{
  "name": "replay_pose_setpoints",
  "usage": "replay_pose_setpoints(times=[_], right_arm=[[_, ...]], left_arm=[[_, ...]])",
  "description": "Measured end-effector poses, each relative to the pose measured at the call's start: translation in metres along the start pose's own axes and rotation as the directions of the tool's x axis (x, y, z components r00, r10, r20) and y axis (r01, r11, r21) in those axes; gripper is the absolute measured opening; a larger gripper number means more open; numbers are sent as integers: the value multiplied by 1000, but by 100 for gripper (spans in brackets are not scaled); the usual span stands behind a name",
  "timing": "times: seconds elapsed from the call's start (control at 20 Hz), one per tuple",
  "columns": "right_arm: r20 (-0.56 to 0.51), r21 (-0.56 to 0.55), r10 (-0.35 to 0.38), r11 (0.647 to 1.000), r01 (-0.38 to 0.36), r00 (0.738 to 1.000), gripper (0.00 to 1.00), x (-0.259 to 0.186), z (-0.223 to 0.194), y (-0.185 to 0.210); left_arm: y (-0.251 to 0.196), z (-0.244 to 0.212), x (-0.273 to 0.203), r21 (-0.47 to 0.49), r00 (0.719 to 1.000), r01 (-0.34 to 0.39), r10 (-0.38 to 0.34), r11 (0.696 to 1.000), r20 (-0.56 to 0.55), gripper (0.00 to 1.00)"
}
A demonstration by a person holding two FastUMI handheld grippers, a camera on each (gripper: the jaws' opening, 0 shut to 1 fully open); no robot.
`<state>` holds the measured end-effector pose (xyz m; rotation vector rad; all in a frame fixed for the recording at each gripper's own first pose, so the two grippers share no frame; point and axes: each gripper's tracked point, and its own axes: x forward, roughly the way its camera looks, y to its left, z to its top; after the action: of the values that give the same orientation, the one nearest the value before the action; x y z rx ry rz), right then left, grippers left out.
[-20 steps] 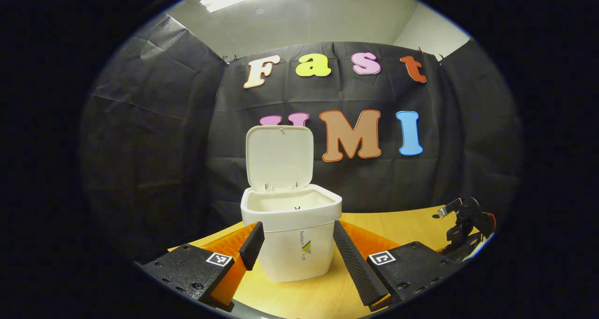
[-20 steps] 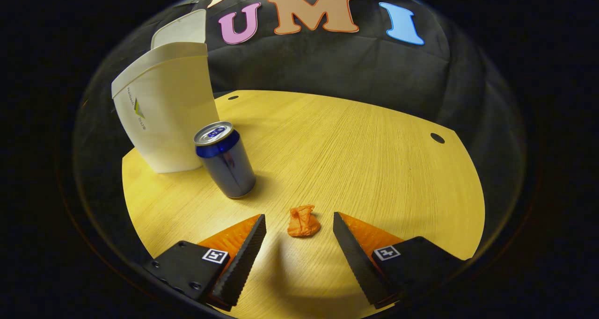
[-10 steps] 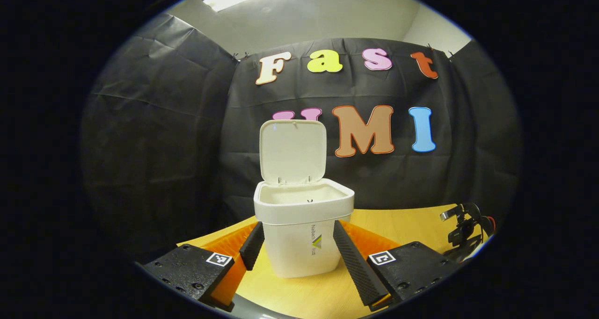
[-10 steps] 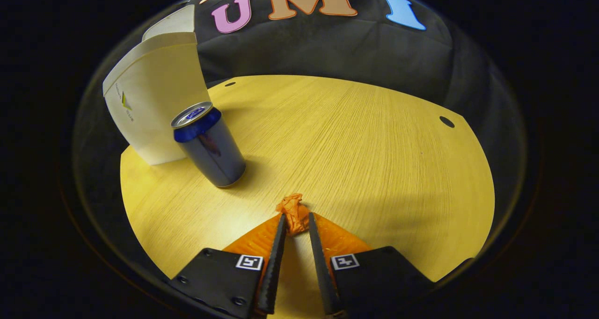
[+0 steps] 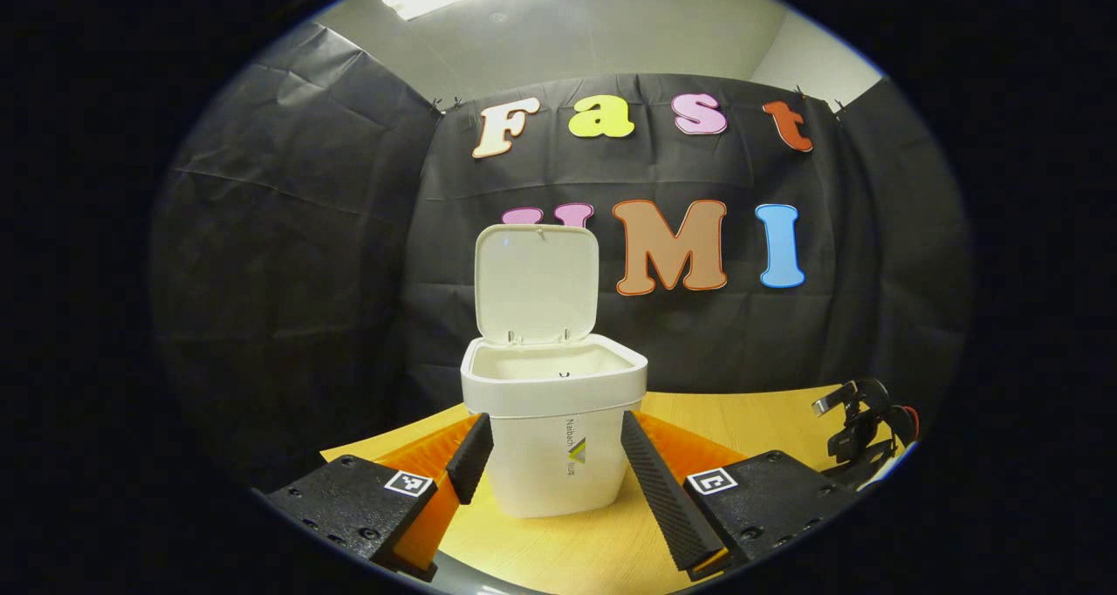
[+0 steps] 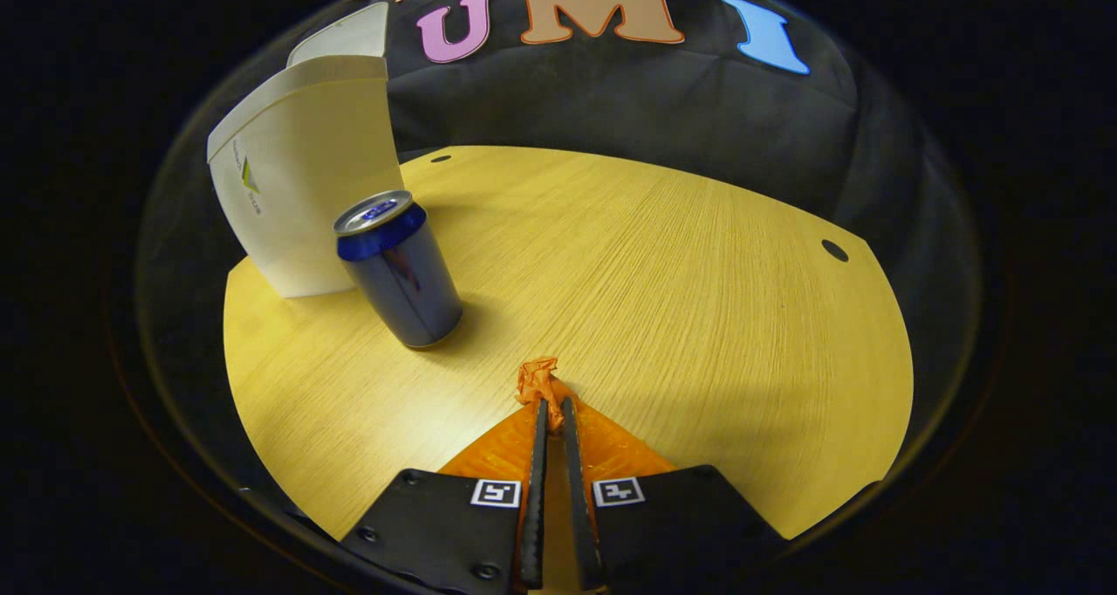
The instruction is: Press the lid of the desktop garbage bin to open it, pick up the crumpled paper on the desktop and throw it into the bin, then pick up the pop can on the desktop and drop it into the bin, and finally close the garbage bin lid.
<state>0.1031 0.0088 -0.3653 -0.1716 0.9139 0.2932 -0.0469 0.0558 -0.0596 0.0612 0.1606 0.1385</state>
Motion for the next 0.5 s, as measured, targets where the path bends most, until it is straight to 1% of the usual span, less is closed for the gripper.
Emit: replay_pose_setpoints(times=[0.1, 0.15, 0.25, 0.3, 0.4, 0.5], right_arm=[[34, -3, 6, 1000, -6, 999, 17, -13, 14, -1], [58, -7, 14, 1000, -13, 998, 16, -22, 25, 1], [120, -20, 52, 999, -50, 991, 16, -45, 56, 9], [159, -25, 82, 997, -79, 984, 16, -60, 78, 17], [258, -49, 146, 989, -138, 955, 16, -91, 128, 38], [361, -109, 206, 978, -178, 910, 16, -121, 182, 62]], left_arm=[[-2, 1, -1, 0, 1000, 9, -9, 1000, 2, 90], [-3, 2, -1, 1, 1000, 13, -13, 1000, 2, 90], [-4, 1, -2, 3, 1000, 21, -21, 1000, -1, 91], [-4, 1, -4, 3, 1000, 24, -24, 1000, -2, 90], [-5, 0, -7, 7, 1000, 29, -29, 1000, -3, 90], [-4, 0, -7, 13, 1000, 29, -29, 1000, -2, 90]])
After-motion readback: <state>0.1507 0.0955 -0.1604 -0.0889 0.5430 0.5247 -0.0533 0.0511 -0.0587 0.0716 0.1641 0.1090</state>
